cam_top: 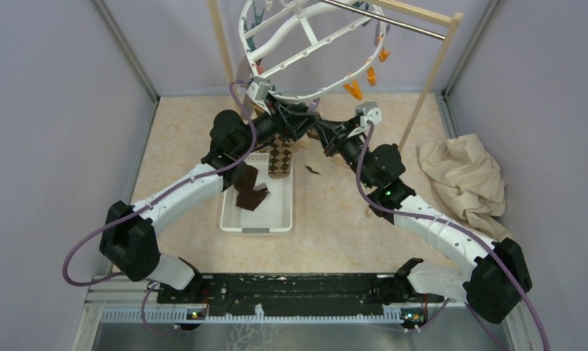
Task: Clip the socks to the hanger
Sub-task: Clamp the sock onto the hanger.
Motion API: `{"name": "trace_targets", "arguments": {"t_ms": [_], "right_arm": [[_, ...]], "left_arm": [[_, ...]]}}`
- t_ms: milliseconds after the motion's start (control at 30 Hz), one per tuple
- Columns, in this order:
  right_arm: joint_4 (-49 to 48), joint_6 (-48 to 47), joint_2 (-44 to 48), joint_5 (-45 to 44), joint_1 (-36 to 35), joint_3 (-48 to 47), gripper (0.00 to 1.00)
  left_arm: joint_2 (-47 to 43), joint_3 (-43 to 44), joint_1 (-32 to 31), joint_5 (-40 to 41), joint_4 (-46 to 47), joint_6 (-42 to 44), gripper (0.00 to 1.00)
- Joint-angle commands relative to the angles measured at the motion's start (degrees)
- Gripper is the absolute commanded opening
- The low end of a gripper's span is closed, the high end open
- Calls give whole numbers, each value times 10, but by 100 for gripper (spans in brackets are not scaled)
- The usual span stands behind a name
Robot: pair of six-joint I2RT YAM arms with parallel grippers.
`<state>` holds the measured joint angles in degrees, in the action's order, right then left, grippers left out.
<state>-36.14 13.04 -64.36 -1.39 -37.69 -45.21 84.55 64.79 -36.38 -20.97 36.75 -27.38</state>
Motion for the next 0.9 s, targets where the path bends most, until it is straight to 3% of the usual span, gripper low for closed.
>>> {"name": "trace_targets", "arguments": {"t_ms": [0, 200, 300, 533, 867], "right_arm": [[-44, -9, -1, 10, 1, -33, 4], [-37, -17, -5, 9, 2, -39, 48], [-36, -20, -4, 10, 2, -39, 59], [-26, -26, 23, 1, 2, -23, 62], [20, -77, 102, -98, 4, 14, 62]], "left_arm": [[2, 9, 1, -5, 8, 5, 57], [2, 8, 1, -4, 7, 7, 58], [1, 9, 0, -4, 3, 11, 58], [-14, -1, 2, 22, -20, 34, 59], [-51, -52, 3, 66, -51, 60, 59]]}}
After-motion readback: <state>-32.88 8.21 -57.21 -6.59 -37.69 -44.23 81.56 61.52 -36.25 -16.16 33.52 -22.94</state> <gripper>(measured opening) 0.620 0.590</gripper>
